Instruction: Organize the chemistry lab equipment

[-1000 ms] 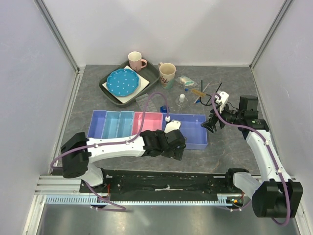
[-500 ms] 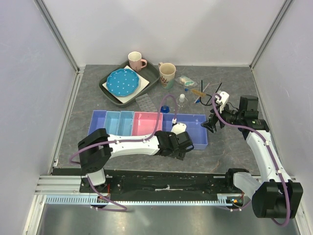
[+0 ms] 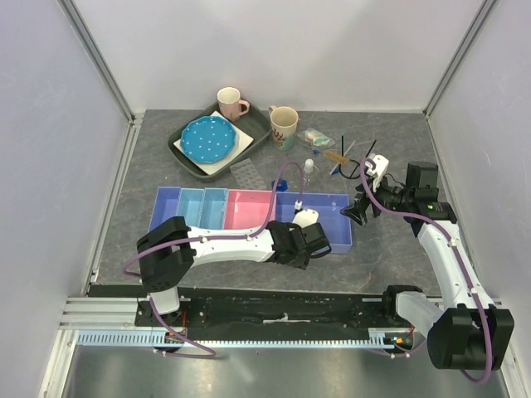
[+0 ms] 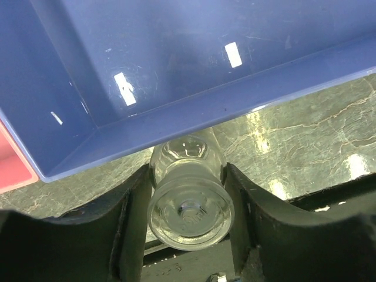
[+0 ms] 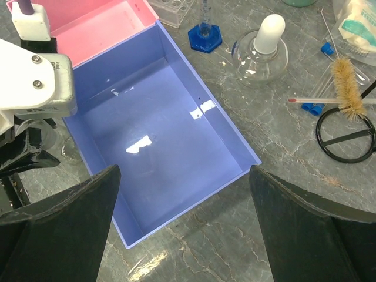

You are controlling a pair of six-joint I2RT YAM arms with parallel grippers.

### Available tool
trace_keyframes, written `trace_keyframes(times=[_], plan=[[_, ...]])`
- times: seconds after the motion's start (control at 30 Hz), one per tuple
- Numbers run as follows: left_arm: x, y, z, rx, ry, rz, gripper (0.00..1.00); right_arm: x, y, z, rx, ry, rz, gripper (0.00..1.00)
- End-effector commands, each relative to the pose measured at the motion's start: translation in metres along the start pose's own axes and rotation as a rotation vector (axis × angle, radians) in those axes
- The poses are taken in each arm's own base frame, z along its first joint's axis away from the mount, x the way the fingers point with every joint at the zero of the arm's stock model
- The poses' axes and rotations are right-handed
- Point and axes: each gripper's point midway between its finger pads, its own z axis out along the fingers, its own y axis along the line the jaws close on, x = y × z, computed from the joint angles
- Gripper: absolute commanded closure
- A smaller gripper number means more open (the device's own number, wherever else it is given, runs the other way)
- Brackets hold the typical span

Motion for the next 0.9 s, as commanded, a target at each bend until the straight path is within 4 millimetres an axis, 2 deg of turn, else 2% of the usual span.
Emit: trace_keyframes(times=[0.0,0.03,0.13,0.3,0.47,0.53,0.63,0.77,0.87], plan=[[-0.017,-0.011,-0.010,0.035,-0.044,-0.001,0.59,-0.011,0.005,-0.002,-0.020,-0.047,-0.037,0.02],[-0.017,-0.013,-0.013,0.050,-0.041,0.006,0.63,-0.011,0.004,-0.002,-0.019,-0.047,-0.037,0.02],[-0.014,-0.022,-0.023,0.116,-0.017,0.049,0.67,-0.011,0.005,-0.002,-0.019,-0.049,-0.040,0.02],[-0.002,-0.033,-0.049,0.257,0.035,0.114,0.69,-0.012,0.006,-0.003,-0.019,-0.052,-0.046,0.02],[-0.012,-0.046,-0.093,0.420,0.021,0.128,0.69,-0.013,0.005,-0.004,-0.012,-0.053,-0.054,0.02],[-0.017,-0.049,-0.102,0.448,0.014,0.137,0.71,-0.013,0.005,-0.004,-0.010,-0.052,-0.056,0.02],[-0.031,-0.040,-0.108,0.439,0.000,0.130,0.71,-0.013,0.005,-0.004,-0.006,-0.053,-0.061,0.02],[-0.059,-0.003,-0.108,0.388,-0.028,0.057,0.72,-0.013,0.004,-0.005,0.001,-0.051,-0.066,0.02],[-0.079,0.020,-0.121,0.392,-0.073,0.016,0.72,-0.012,0.004,-0.005,0.001,-0.048,-0.064,0.02]])
